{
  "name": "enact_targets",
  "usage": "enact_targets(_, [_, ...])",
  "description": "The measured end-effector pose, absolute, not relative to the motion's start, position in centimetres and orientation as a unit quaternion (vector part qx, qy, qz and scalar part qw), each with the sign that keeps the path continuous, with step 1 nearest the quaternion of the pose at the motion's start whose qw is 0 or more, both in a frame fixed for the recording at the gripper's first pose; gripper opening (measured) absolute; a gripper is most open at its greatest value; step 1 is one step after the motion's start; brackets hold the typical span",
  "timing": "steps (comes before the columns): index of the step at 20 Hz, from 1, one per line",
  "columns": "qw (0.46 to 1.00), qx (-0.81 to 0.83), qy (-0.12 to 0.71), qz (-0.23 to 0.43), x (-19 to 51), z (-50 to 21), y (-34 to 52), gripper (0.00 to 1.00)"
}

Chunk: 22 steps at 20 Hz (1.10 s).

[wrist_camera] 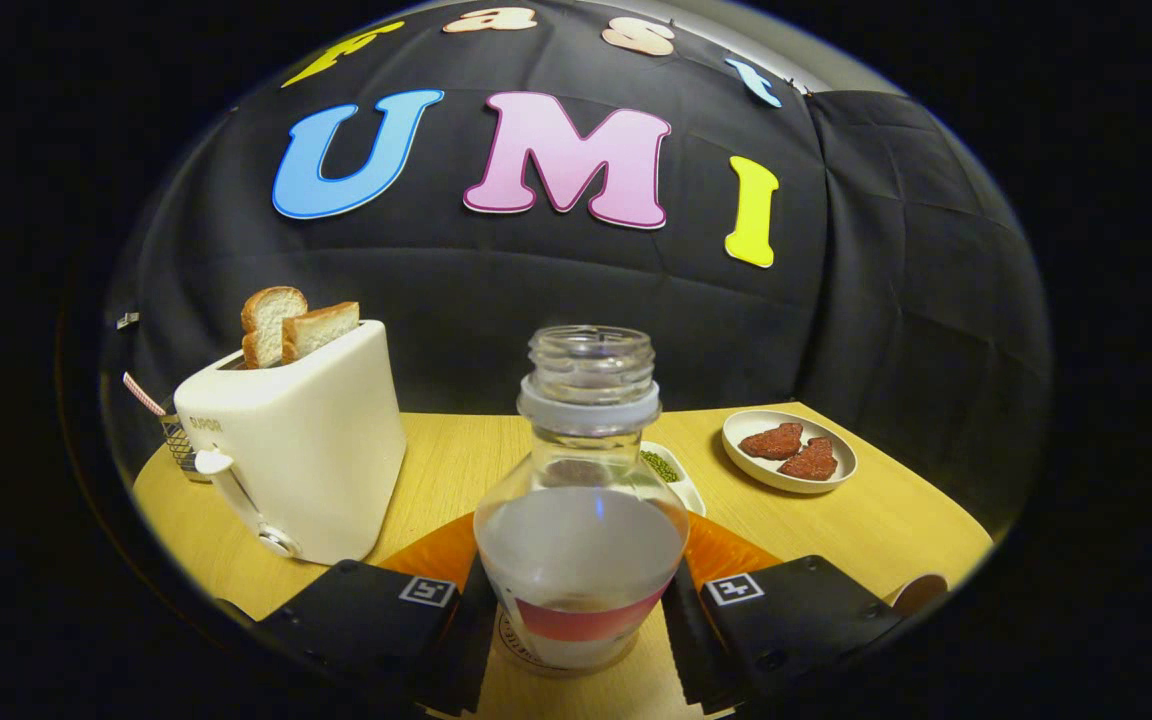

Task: Take the bottle from table, then pour the juice into the cup, finally place the bottle on the coaster

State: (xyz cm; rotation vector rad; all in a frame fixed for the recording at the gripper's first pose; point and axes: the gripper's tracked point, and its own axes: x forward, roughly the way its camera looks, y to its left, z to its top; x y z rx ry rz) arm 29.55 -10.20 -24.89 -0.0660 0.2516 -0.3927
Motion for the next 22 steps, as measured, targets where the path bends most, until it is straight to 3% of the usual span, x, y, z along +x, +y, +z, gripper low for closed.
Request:
enact_targets(14, [0.973,-0.004,0.126,-0.195,30.0,-25.2,-10.2,0.81])
enact_targets(16, [0.972,-0.004,0.129,-0.196,29.8,-25.2,-10.3,0.9])
enact_targets(17, [0.971,-0.002,0.134,-0.196,29.3,-25.2,-10.3,1.0])
enact_targets(22, [0.972,0.005,0.139,-0.189,26.2,-24.2,-9.0,0.99])
